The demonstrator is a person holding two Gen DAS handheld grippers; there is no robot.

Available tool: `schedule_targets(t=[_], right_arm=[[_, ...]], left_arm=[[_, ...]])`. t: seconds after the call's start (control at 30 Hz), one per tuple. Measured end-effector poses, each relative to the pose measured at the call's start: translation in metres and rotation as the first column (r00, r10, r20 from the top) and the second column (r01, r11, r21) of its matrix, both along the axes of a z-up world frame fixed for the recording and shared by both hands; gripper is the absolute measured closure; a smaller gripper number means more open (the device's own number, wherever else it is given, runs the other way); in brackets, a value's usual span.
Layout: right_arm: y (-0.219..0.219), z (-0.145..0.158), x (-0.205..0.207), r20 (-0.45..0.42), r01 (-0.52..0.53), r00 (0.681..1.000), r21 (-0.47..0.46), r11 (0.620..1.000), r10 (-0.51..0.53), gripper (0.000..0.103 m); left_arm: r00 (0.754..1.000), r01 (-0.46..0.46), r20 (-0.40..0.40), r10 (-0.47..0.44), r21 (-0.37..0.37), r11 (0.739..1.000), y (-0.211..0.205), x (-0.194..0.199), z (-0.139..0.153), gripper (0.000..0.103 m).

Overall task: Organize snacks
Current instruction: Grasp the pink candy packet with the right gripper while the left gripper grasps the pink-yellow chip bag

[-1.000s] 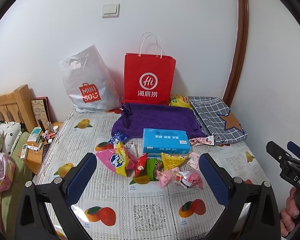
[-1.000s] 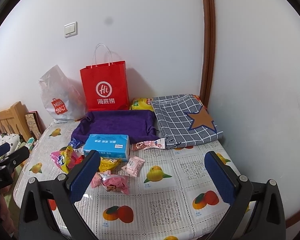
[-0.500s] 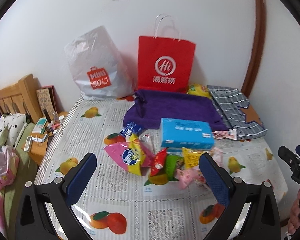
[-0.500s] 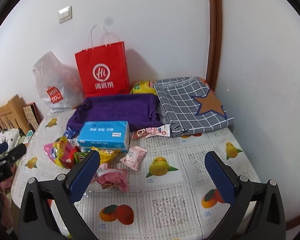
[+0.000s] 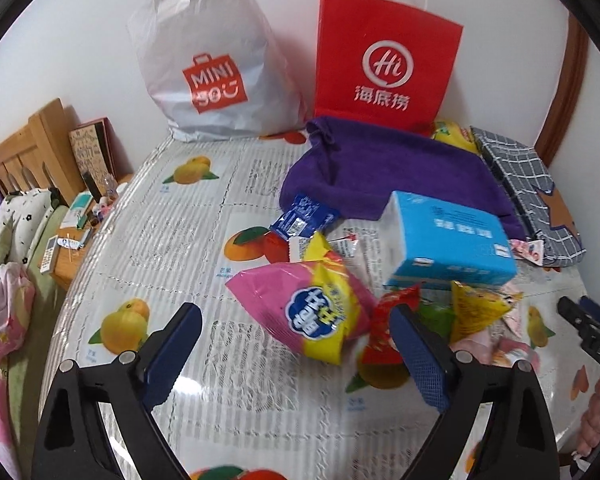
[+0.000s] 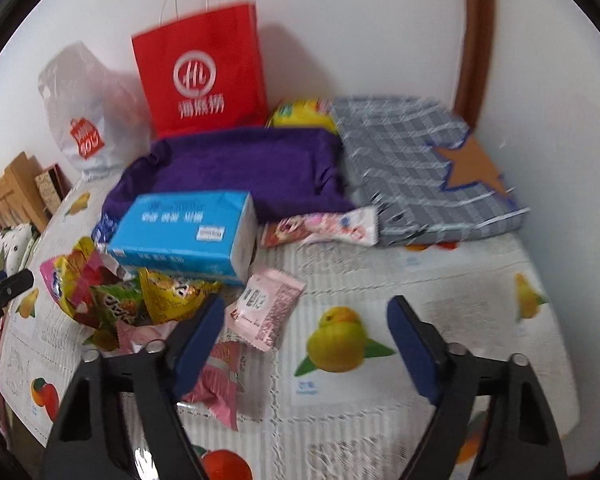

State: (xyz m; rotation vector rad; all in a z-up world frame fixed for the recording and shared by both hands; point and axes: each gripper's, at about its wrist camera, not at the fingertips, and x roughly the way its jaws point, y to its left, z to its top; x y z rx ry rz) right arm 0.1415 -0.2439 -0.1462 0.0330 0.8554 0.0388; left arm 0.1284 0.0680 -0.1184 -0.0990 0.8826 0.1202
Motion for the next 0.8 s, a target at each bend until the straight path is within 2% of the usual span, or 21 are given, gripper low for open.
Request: schedule_targets(t=[0.03,0.1,0.33,0.47,0.8], right_arm=[[0.001,-0.010,0.009,-0.026,0.005,1.000,0.013,1.000,-0.005,0.037],[0.002,-0.027,0.025,-0.075,0.007,0.997,0.051,0.999,-0.003,0.041],[0.012,-0.054,0.055,-0.135,-0.018,0.990,0.111,0.994,0.033,0.041],[0.019,-0.062,0.067,-0.162,-0.039,0.985,0.102,0.994,0.056,0.041],[0.008,-0.065,0.063,-0.178,-0.056,0.981,0.094,0.994,0.072,0.041]], left_arm=[[1.000,-0.003,-0.007,0.003,-0.002,1.000,0.003,0.003,-0.004,0.008],[1.000,-0.011,-0.023,0.011,0.002,1.000,0.008,0.009,-0.011,0.008],[0.998,-0.023,-0.051,0.023,0.006,1.000,0.022,0.023,-0.021,0.008],[0.998,-0.029,-0.060,0.028,-0.018,0.999,0.027,0.028,-0.024,0.008],[0.996,-0.032,-0.079,0.028,-0.047,0.998,0.039,0.029,-0.028,0.009]])
